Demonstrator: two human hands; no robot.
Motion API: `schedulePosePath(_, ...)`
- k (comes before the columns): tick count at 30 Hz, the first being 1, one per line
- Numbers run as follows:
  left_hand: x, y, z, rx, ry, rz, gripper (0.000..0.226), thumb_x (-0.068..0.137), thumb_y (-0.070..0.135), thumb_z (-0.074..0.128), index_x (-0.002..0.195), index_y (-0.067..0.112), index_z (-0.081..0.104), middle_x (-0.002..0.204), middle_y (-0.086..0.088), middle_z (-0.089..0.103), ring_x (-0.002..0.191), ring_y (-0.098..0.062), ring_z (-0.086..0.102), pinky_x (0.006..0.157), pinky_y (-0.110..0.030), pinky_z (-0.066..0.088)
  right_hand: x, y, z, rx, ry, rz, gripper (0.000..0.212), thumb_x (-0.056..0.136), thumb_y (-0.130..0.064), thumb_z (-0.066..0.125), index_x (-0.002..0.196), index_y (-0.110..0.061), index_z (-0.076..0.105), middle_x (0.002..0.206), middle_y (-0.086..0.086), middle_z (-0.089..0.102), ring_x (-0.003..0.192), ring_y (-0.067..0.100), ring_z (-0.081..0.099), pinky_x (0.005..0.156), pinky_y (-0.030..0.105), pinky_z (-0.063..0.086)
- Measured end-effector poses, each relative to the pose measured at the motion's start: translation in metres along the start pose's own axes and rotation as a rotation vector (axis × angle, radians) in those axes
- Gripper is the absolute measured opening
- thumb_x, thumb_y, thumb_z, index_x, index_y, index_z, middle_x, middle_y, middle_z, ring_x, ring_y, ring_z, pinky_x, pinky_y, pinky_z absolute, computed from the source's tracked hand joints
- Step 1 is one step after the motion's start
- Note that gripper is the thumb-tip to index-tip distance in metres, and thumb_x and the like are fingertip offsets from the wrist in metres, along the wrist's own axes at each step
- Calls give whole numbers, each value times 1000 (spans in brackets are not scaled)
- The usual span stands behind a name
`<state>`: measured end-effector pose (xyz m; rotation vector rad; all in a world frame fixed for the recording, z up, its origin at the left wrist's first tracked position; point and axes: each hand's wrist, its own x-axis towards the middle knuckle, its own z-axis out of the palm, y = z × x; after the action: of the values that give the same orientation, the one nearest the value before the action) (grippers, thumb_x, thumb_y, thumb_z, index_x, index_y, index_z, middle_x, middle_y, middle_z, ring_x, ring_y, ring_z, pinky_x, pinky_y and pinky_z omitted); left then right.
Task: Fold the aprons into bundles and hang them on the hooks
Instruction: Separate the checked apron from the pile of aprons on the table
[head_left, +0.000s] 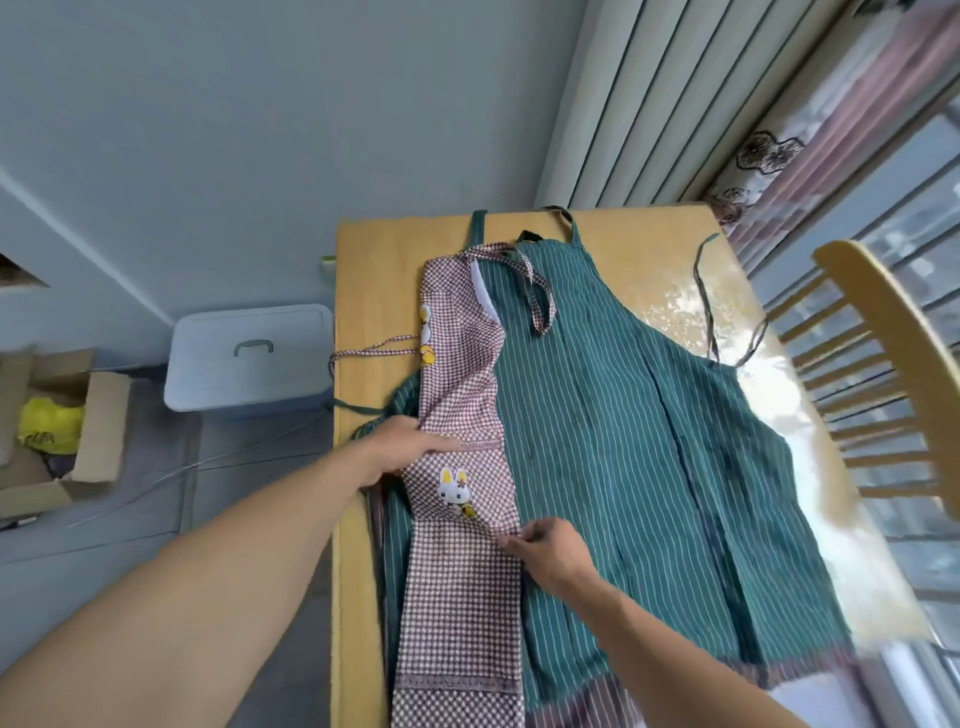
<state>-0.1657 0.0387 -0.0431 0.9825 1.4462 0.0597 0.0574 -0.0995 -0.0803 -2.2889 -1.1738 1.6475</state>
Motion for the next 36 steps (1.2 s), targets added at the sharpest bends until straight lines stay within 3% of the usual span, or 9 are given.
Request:
schedulePosePath(4, -9, 4, -8, -327, 68, 57, 46, 93, 16, 71, 135, 9, 55, 133, -6, 65, 119, -25, 62, 108, -46, 47, -17, 11, 8, 213, 134, 11, 20, 99, -33, 63, 97, -13, 60, 97, 4, 73, 87, 17, 71, 83, 38, 60)
schedulePosePath(7, -14, -5, 3, -307, 198, 16, 77, 89, 27, 77, 152, 15, 33, 142, -5, 53, 125, -27, 55, 105, -46, 49, -30, 21, 11, 348, 50, 70, 28, 93, -36, 71, 105, -15, 58, 103, 5, 73, 90, 20, 73, 80, 37, 62)
schedulePosePath(10, -12, -34, 23, -212, 339, -28, 70, 83, 39, 79, 139, 11, 50, 130, -4, 61, 106, -23, 63, 87, -43, 60, -44, 41, 25, 267, -105, 153, 27, 87, -28, 78, 103, -13, 63, 103, 0, 73, 89, 15, 73, 74, 27, 62)
schedulePosePath(16, -32, -67, 62, -39, 199, -21, 39, 86, 52, 73, 96, 16, 63, 107, -2, 69, 98, -23, 65, 92, -45, 57, -89, 64, 32, 312, -439, 210, 6, 90, -3, 66, 86, -6, 71, 93, 5, 75, 83, 17, 73, 77, 33, 60)
schedulePosePath(20, -43, -79, 71, 2, 182, -72, 53, 84, 56, 71, 113, 14, 57, 112, -1, 67, 95, -21, 66, 71, -34, 57, -124, 61, 21, 658, -559, 229, 54, 91, 6, 30, 52, -14, 62, 66, 0, 63, 57, 13, 59, 59, 25, 46)
schedulePosePath(24, -59, -90, 88, -130, -7, -179, 28, 92, 32, 72, 110, 12, 66, 104, -3, 74, 95, -21, 68, 81, -35, 58, -137, 66, 17, 680, -576, 202, 17, 78, -1, 43, 81, -4, 60, 88, 8, 65, 75, 20, 61, 70, 29, 49)
schedulePosePath(28, -76, -101, 103, -17, -78, -163, 20, 85, 11, 78, 104, 12, 70, 103, -6, 74, 90, -20, 69, 66, -29, 58, -142, 65, 15, 587, -720, 129, 23, 83, -6, 58, 103, 0, 49, 100, 14, 52, 83, 23, 55, 81, 34, 44)
schedulePosePath(32, -96, -108, 120, 178, -241, -267, 18, 86, 18, 78, 97, 14, 64, 92, 0, 68, 72, -10, 63, 56, -22, 53, -155, 33, -5, 586, -846, -96, 32, 87, -17, 60, 111, 4, 57, 111, 20, 55, 95, 28, 53, 89, 37, 47)
schedulePosePath(36, -106, -132, 126, 214, -294, -288, 23, 101, 19, 58, 78, 19, 59, 67, 11, 60, 44, 5, 57, 51, -10, 46, -160, -5, -26, 747, -838, -185, 31, 97, -19, 53, 113, 5, 64, 102, 15, 70, 85, 19, 74, 59, 20, 59)
